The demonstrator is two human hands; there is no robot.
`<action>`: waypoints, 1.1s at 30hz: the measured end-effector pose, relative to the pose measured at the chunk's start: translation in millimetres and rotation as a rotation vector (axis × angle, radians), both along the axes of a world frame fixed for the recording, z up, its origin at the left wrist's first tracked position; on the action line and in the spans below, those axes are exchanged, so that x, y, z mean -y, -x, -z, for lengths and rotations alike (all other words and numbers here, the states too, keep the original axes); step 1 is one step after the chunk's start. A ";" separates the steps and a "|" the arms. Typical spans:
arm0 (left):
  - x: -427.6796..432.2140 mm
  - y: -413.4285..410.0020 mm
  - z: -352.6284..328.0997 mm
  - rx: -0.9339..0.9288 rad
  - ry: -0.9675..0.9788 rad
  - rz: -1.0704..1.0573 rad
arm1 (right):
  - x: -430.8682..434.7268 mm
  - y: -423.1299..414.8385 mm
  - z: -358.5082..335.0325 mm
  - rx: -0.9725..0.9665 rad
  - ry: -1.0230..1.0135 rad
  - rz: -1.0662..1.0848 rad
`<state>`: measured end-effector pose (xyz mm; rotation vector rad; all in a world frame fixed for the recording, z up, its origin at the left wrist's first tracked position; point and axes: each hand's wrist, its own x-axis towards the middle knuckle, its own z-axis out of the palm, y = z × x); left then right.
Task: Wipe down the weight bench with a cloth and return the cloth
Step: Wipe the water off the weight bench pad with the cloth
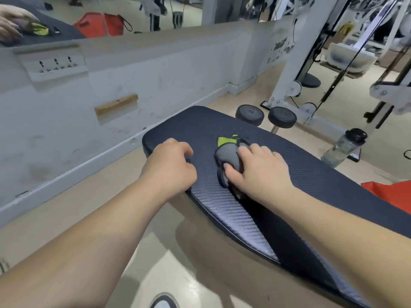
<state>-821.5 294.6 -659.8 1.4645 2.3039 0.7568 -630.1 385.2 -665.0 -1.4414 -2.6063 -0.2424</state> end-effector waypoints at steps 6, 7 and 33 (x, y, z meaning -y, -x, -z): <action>10.8 25.6 -1.1 0.016 0.002 -0.111 | -32.1 73.3 9.0 -0.141 0.056 0.310; 11.5 29.7 -1.9 0.025 -0.011 -0.127 | -20.3 87.7 10.8 -0.170 0.050 0.251; -25.6 -3.6 -7.8 -0.315 0.318 0.021 | -69.7 28.7 -41.0 0.102 0.541 -0.156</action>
